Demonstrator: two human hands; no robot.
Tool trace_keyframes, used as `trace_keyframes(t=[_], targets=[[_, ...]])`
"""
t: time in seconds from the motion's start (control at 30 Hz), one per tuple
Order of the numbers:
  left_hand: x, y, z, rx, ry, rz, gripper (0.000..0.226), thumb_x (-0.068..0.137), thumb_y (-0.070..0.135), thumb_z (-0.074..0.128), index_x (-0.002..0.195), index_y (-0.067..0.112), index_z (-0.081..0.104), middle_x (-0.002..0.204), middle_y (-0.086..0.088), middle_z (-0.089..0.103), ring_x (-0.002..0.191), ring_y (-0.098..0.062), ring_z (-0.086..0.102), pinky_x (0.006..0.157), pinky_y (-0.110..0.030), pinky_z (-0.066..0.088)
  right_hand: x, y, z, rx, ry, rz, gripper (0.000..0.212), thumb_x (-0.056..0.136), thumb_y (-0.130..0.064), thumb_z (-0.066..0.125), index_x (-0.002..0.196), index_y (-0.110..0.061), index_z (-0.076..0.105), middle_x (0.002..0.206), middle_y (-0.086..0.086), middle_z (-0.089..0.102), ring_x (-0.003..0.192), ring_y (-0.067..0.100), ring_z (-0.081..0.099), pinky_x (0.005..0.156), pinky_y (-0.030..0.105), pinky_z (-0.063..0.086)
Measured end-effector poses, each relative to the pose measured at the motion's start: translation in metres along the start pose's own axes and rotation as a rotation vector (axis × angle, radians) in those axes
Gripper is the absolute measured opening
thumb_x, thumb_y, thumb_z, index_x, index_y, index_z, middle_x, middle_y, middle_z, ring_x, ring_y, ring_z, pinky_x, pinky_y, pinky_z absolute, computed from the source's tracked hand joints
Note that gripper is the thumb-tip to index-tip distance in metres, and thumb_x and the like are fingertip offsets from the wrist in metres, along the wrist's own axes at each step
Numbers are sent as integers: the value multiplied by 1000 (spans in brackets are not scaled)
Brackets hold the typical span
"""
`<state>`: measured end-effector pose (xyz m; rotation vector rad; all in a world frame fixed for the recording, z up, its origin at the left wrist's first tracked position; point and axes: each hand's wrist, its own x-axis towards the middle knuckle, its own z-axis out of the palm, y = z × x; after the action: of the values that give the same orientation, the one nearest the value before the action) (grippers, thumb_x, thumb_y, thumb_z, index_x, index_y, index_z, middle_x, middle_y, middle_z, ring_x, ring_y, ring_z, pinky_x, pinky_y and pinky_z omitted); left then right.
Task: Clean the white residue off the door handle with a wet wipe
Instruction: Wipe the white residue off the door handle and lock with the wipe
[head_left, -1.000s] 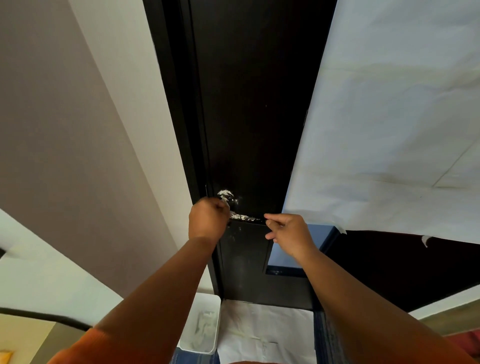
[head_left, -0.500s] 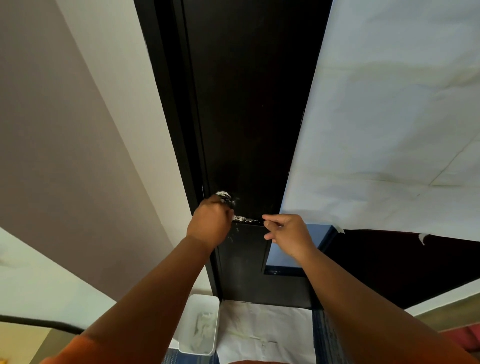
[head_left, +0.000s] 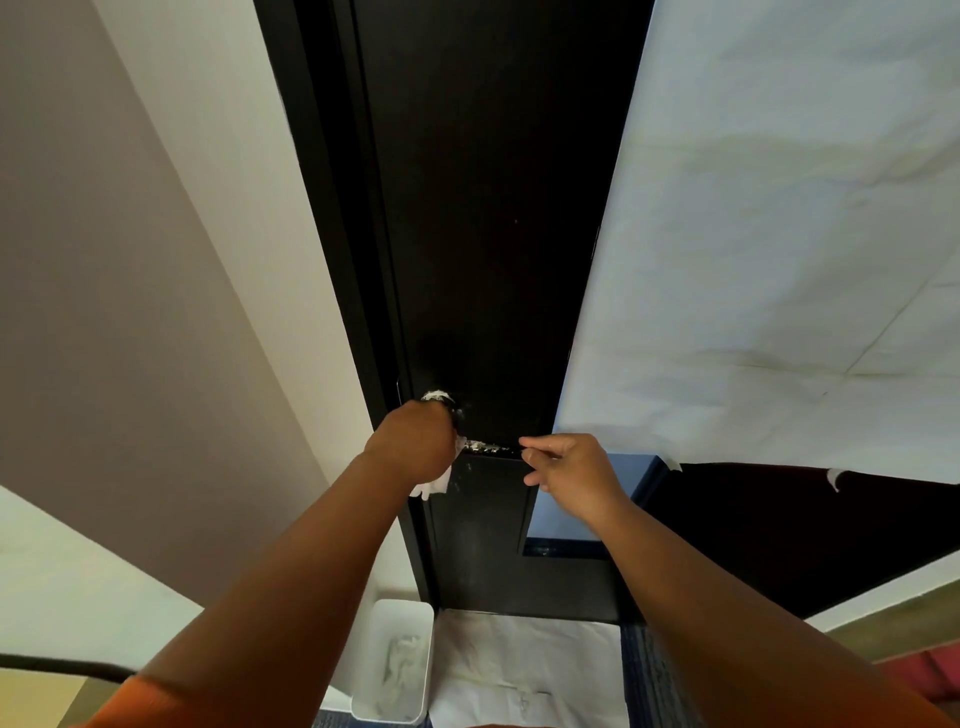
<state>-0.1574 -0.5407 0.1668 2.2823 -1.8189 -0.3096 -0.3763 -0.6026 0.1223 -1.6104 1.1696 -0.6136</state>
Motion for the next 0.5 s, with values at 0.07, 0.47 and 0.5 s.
trace_keyframes(t=[0.07, 0.47, 0.5], targets=[[-9, 1, 1, -5, 1, -33, 25, 101, 31, 54, 100, 13, 70, 72, 5, 58, 77, -20, 63, 73, -30, 51, 0, 0, 0, -1, -3, -2, 22, 96, -22, 68, 117, -27, 74, 100, -3, 77, 78, 8, 75, 87, 32, 60], [2, 9, -11, 82, -67, 1, 32, 99, 39, 57, 105, 10, 68, 75, 3, 58, 71, -16, 58, 73, -30, 53, -1, 3, 2, 35, 12, -9, 22, 96, -22, 67, 118, -26, 74, 100, -5, 77, 79, 9, 76, 89, 39, 60], [4, 10, -13, 100, -65, 2, 32, 98, 38, 59, 111, 10, 66, 81, 2, 58, 75, -16, 58, 73, -29, 52, -1, 3, 1, 37, 12, -11, 22, 96, -22, 67, 117, -26, 74, 98, -5, 77, 79, 10, 76, 89, 40, 60]])
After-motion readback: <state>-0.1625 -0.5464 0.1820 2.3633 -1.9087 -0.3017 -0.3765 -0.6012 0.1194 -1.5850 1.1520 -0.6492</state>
